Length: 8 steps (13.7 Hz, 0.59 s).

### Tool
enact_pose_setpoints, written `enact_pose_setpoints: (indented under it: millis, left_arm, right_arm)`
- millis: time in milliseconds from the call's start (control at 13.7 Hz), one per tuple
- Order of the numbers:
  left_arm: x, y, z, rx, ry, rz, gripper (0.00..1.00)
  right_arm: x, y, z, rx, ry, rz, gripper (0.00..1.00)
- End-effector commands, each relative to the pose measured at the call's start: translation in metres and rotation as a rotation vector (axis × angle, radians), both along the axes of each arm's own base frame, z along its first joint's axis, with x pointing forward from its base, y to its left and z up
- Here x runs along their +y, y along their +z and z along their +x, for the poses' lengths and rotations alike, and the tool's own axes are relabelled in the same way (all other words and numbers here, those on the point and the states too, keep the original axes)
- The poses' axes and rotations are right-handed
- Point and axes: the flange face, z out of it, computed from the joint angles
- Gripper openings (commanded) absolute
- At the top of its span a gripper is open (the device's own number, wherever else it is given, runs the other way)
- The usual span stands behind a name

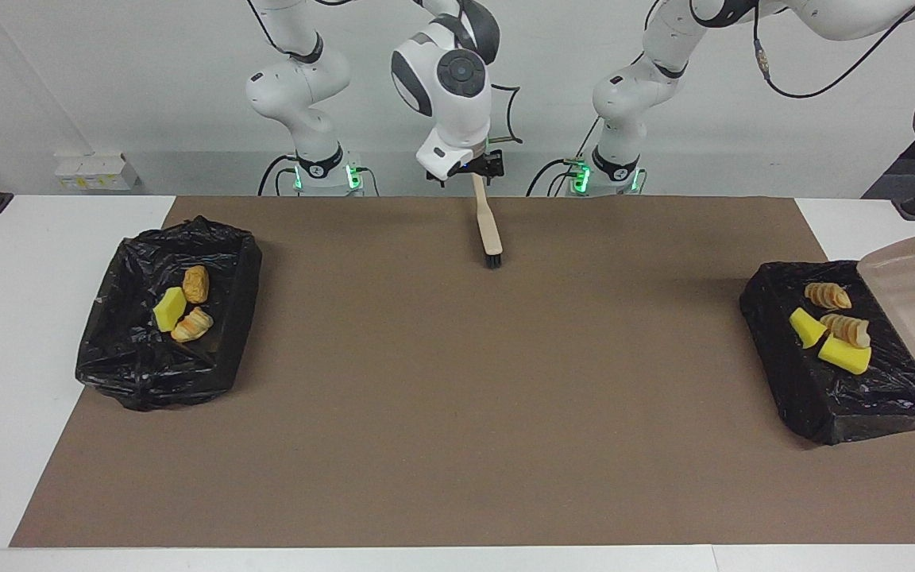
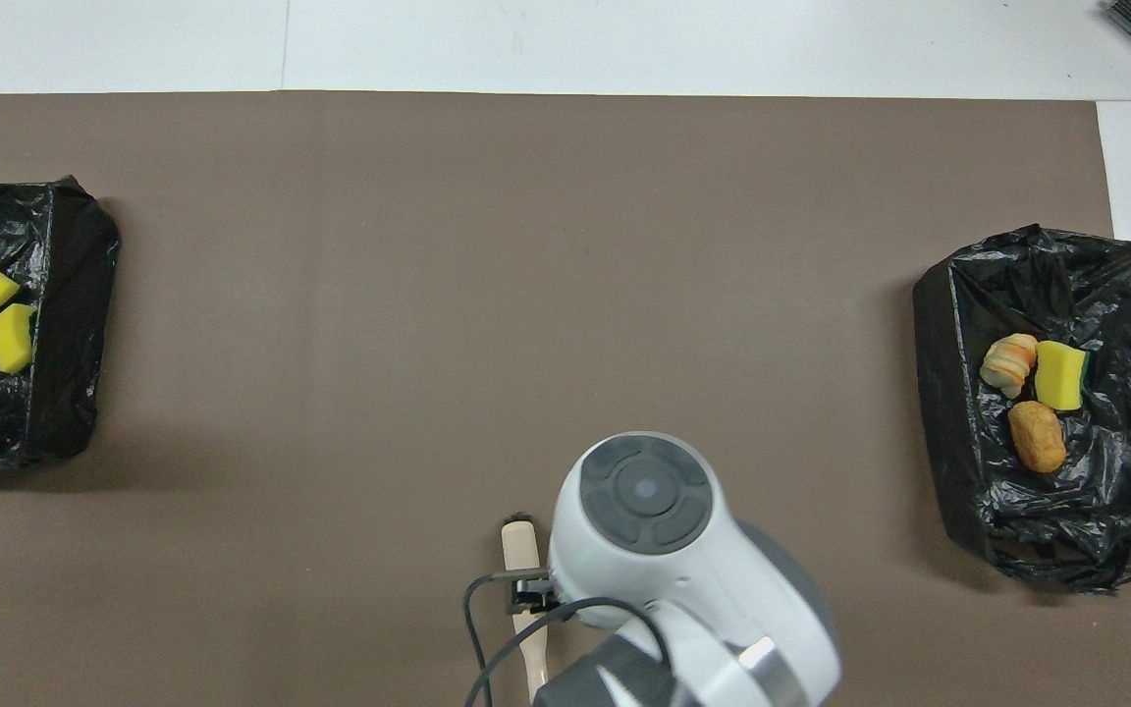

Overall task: Sweep and dump trash in bin
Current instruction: 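Bring the empty dustpan back and set it down with the left gripper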

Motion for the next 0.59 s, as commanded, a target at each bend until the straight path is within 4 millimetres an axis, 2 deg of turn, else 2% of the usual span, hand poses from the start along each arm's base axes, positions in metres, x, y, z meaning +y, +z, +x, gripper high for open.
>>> enact_pose_setpoints:
  millis: [0, 73, 293, 512]
  left_arm:
    - [-0.03, 0.037, -0.004, 0.008, -0.018, 0.074, 0.0]
    - [-0.046, 0.036, -0.003, 0.032, 0.001, 0.064, 0.0]
    - [-0.112, 0.028, 0.0, 0.019, 0.104, -0.048, 0.0]
    - [-0.183, 0.004, -0.005, 0.019, 0.227, -0.255, 0.0]
  right_arm:
    - [-0.061, 0.011, 0.059, -0.043, 0.082, 0.038, 1.0]
    - [-0.082, 0.014, 0.074, -0.069, 0.126, 0.049, 1.0]
    - [-0.154, 0.007, 0.126, -0.141, 0.249, 0.052, 1.0]
    - [-0.238, -0.002, 0.158, -0.211, 0.235, 0.02, 1.0]
